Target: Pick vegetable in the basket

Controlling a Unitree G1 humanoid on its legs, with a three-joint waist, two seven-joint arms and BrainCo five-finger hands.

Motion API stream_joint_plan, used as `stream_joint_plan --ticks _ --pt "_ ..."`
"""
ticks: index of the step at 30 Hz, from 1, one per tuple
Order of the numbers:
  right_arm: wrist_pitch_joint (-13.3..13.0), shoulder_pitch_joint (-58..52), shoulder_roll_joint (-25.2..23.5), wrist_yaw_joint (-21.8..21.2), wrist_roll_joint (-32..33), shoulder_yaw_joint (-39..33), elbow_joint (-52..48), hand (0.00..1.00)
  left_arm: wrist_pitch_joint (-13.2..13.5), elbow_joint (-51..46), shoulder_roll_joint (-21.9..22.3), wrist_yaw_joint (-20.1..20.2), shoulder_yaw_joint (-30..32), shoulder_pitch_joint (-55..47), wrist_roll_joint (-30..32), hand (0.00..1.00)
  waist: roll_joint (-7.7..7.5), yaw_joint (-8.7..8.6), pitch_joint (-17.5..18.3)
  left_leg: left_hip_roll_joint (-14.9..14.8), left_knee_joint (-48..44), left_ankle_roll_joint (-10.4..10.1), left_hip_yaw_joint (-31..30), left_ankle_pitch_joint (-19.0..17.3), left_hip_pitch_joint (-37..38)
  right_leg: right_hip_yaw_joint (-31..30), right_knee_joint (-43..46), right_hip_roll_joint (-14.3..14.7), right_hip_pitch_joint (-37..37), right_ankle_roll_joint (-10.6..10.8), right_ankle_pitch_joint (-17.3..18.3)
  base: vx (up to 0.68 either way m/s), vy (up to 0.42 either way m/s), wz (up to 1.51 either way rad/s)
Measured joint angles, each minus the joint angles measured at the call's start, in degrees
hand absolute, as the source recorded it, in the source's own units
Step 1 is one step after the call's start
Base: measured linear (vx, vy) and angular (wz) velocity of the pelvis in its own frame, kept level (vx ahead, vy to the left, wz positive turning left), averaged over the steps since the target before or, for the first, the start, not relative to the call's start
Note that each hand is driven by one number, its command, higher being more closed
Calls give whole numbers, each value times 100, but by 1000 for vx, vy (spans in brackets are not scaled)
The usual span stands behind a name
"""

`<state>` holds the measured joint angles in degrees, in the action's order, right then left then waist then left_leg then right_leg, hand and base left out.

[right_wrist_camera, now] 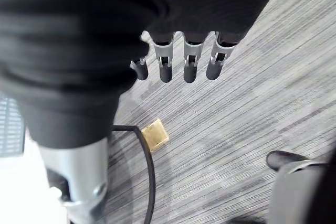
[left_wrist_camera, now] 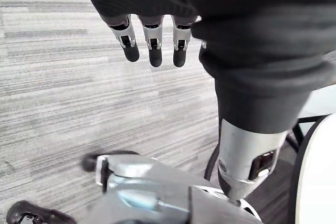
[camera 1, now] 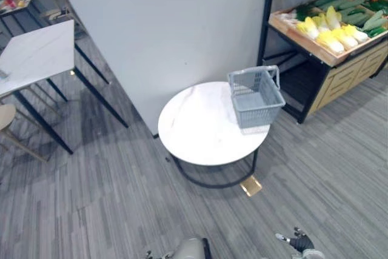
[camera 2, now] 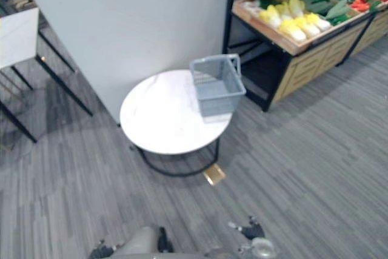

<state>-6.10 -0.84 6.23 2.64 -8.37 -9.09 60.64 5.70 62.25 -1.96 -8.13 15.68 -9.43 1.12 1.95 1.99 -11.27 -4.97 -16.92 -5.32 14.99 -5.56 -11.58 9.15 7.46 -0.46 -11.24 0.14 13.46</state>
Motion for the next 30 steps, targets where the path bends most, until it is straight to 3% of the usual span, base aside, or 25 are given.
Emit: stream_joint_plan --ticks 1,2,3,4,5,6,7,8,9,10,11,13,15,17,18,20,21,22,24,25,26,28,30 --pt "-23 -46 12 7 -2 93 -70 0 1 29 -39 -14 -130 -45 3 0 27 5 12 52 589 17 61 400 82 -54 -72 23 -144 91 57 491 151 -27" --pt "-31 -91 15 7 -2 175 -128 0 -1 92 -58 -19 -256 -83 7 0 80 35 56 82 892 545 67 1000 200 -170 -48 48 -271 206 135 595 201 -23" --pt "-40 -88 -59 1 -8 320 -150 0 -2 120 -182 -15 -328 -80 19 0 -65 30 134 245 1059 687 159 909 361 -270 187 -105 -230 224 144 488 173 -20" --pt "-50 -101 -69 -16 -9 396 -173 0 0 140 -219 -17 -381 -84 19 0 -116 35 166 295 1155 718 184 856 440 -351 478 -163 -84 225 144 376 150 -12" --pt "-61 -114 -69 -18 -13 510 -179 0 1 152 -258 -19 -420 -86 18 0 -157 38 198 357 1273 755 208 791 570 -441 1057 -230 150 232 140 432 190 -13" --pt "-76 -73 -73 -19 -15 576 -203 0 -4 159 -290 -21 -424 -89 15 0 -194 39 210 433 1360 813 245 661 799 -527 2148 -332 551 394 49 493 201 -11" --pt "-83 -71 -69 -23 -20 633 -206 0 -15 166 -305 -36 -451 -109 12 0 -214 14 204 492 1469 801 281 496 1111 -574 3304 -495 974 1061 -286 480 185 -9" --pt "-85 -72 -69 -23 -21 682 -220 0 -24 170 -314 -40 -470 -119 13 0 -221 13 201 525 1483 799 275 406 1283 -581 3810 -593 1136 1315 -422 375 111 -1" --pt "-97 -120 -77 -34 -16 733 -337 0 -60 170 -332 -45 -516 -141 13 0 -223 -28 201 585 1466 819 204 284 1579 -365 4544 -859 1367 1298 -419 302 80 17" --pt "-131 -160 -78 -35 -19 740 -445 0 -86 165 -357 -47 -579 -140 11 0 -222 -64 199 625 1491 819 163 249 1810 -99 4831 -1113 1463 1149 -329 426 64 39" --pt "-159 -149 -75 -35 -19 742 -468 0 -83 134 -388 -56 -650 -128 -2 0 -211 -94 188 642 1521 806 121 230 1992 241 4799 -1409 1546 929 -173 324 18 49" --pt "-172 -139 -73 -34 -18 733 -472 0 -73 39 -388 -69 -670 -64 -43 0 -216 -108 190 559 1516 713 -136 179 2152 621 4019 -1677 1706 715 36 325 -78 61" --pt "-174 -125 -78 -35 -16 737 -472 0 -45 33 -397 -68 -683 -36 -87 0 -222 -83 186 440 1496 531 -349 64 2208 568 3015 -1758 1761 735 11 264 -175 55" --pt "-172 -156 -80 -35 -15 736 -470 0 -3 33 -402 -84 -680 -41 -101 0 -276 -26 178 313 1462 309 -501 -82 2275 -11 1983 -1764 1822 803 -80 213 -276 37" --pt "-169 -164 -86 -35 -15 736 -469 0 8 32 -410 -89 -680 -42 -101 0 -294 -18 182 268 1441 239 -555 -131 2280 -205 1731 -1776 1839 820 -145 188 -360 33" --pt "-166 -165 -123 -40 -14 748 -460 0 48 30 -444 -122 -691 -109 -101 0 -366 -14 196 55 1219 -120 -716 -428 2237 -738 1247 -1752 1868 851 -431 168 -454 25" --pt "-166 -174 -168 -38 -14 769 -458 0 54 27 -500 -140 -700 -158 -101 0 -479 -19 248 0 1130 -253 -792 -511 2207 -850 1094 -1762 1861 898 -575 183 -568 28" --pt "-164 -180 -181 -51 -15 862 -440 0 43 82 -575 -165 -711 -194 -101 0 -628 -21 286 -125 1046 -491 -916 -596 2192 -806 1055 -1716 1842 1285 -866 215 -605 48" --pt "-165 -193 46 -52 24 973 -428 0 48 107 -349 -167 -759 -152 -106 0 -163 -59 414 -697 1113 -651 -1100 -395 2098 -320 1000 -1210 1765 1010 -720 256 -574 53" --pt "-164 -134 158 -57 24 1019 -428 0 81 88 -264 -160 -753 -138 -102 0 -14 -49 426 -903 1191 -747 -1101 -228 2054 -198 1006 -1020 1766 896 -654 287 -563 44" --pt "-179 8 279 -72 30 1246 -452 0 129 103 -214 -160 -706 -153 -109 0 43 -31 436 -1106 1205 -834 -1151 257 1891 4 1083 -834 1789 671 -519 248 -536 54" --pt "-212 22 346 -74 27 1291 -471 0 139 98 -199 -168 -681 -89 -152 0 -25 -53 400 -1147 770 -682 -1217 637 1527 273 1059 -842 1677 536 -442 219 -465 61" --pt "-211 -25 382 -66 27 1283 -482 0 121 120 -201 -169 -703 -74 -258 0 -25 -58 403 -1236 707 -565 -635 1144 1417 612 813 -828 1383 440 -451 136 -269 63"
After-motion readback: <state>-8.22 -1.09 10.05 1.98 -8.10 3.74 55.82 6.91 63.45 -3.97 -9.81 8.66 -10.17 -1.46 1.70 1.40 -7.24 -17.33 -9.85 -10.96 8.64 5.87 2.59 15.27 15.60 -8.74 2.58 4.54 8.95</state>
